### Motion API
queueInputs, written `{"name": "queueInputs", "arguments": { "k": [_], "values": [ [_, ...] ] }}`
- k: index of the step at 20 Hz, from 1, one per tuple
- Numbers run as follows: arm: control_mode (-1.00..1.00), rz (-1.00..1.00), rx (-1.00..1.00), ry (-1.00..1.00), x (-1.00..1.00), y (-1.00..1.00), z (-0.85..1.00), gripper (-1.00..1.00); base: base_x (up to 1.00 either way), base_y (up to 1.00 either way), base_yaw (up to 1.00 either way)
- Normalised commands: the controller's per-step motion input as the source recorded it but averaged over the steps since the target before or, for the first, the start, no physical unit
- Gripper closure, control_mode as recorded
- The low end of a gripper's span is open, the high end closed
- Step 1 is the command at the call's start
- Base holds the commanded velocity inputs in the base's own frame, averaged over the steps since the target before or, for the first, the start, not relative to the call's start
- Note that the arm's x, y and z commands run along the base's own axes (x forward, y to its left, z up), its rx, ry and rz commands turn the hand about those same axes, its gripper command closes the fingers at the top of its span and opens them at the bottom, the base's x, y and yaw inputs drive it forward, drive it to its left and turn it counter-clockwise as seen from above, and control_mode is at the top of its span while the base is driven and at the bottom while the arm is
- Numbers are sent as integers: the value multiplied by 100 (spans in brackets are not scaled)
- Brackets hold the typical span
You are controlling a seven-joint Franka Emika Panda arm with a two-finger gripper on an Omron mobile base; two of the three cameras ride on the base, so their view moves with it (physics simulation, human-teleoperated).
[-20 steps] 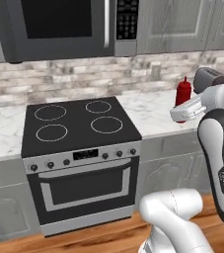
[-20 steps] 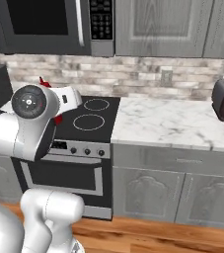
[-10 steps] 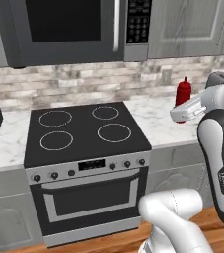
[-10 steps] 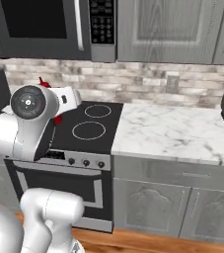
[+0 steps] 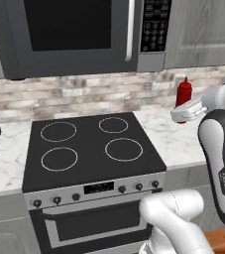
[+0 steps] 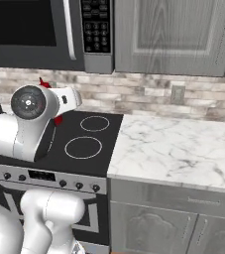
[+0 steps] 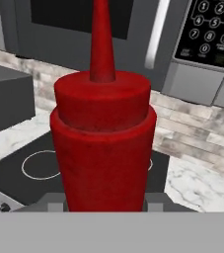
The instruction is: Take 2 condiments from the cabinet and move them on the counter near the stove.Make sure the condiments are lined up with each other, next to each other.
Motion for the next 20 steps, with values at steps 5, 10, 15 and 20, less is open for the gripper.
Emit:
{"name": "queueInputs", "arguments": {
  "k": [5,10,15,20],
  "values": [
    [100,0,0,0,0,0,0,100,60,0,1],
    [100,0,0,0,0,0,0,100,70,0,0],
    [100,0,0,0,0,0,0,100,41,0,0],
    [100,0,0,0,0,0,0,100,2,0,0]
  ]
}}
